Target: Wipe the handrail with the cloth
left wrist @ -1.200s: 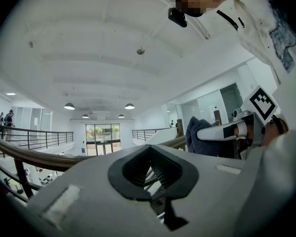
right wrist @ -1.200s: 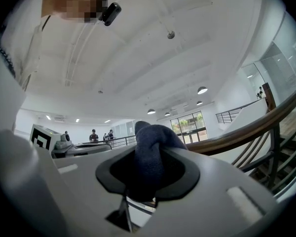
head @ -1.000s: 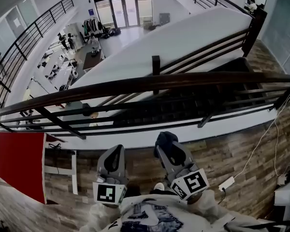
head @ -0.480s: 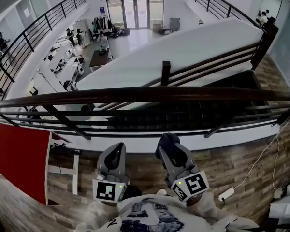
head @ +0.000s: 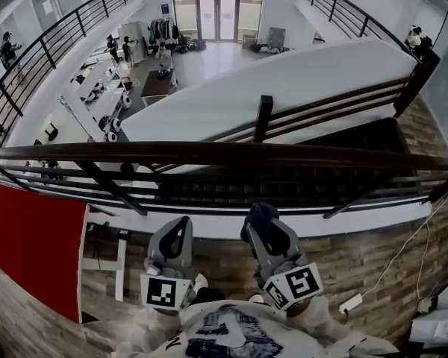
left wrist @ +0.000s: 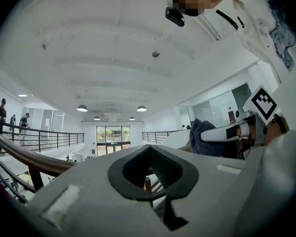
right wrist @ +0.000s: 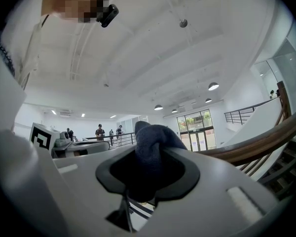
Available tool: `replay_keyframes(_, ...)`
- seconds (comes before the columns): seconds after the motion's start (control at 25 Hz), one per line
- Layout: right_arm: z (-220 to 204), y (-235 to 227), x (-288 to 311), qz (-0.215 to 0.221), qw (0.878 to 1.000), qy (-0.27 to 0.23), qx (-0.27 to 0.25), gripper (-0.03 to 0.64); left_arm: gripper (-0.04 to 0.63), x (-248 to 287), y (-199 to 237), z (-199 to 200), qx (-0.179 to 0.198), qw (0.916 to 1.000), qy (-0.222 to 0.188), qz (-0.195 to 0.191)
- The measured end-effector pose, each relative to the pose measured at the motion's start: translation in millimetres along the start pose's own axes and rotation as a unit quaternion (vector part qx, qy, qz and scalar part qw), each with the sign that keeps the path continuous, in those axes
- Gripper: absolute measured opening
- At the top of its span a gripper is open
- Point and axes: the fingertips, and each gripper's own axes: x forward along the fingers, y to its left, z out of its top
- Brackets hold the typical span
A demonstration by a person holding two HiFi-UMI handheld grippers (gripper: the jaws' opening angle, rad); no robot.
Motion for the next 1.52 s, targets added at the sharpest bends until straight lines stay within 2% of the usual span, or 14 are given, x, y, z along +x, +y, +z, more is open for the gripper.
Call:
replay_keyframes(0.2, -25.2, 17.2, 12.6, 0.004, 1.0, 0.008, -0.004, 0.1, -0.005, -14.0, 22.2, -23.0, -0.005, 0.9999, 0.001, 0.014)
replay_keyframes(0.64, -43.4, 70.2, 90.7, 0.03, 0.999, 0.025, -0.011, 0.1, -0.004, -24.9, 112.9, -39.6, -0.014, 0.9989, 0.006, 0.044)
replay_keyframes(1.08, -58.5, 142.1, 178.3, 0.098, 0.994, 0.039, -0.025, 0.1, -0.003, -43.7, 205.2, -48.8, -0.012, 0.9949, 0.013, 0.099)
replay_keyframes(1.24, -65.8, 171.2, 220.7, 0.131, 0.99, 0.048, -0.031, 0.1, -0.005, -49.0, 243.1, -59.9, -0.015, 0.9926, 0.016, 0.119)
replay_keyframes(1.52, -80.9, 207.2, 300.1, 0.185, 0.98, 0.056, -0.051, 0.1, -0.003, -45.3, 310.3, -82.0, 0.003, 0.9854, 0.033, 0.167)
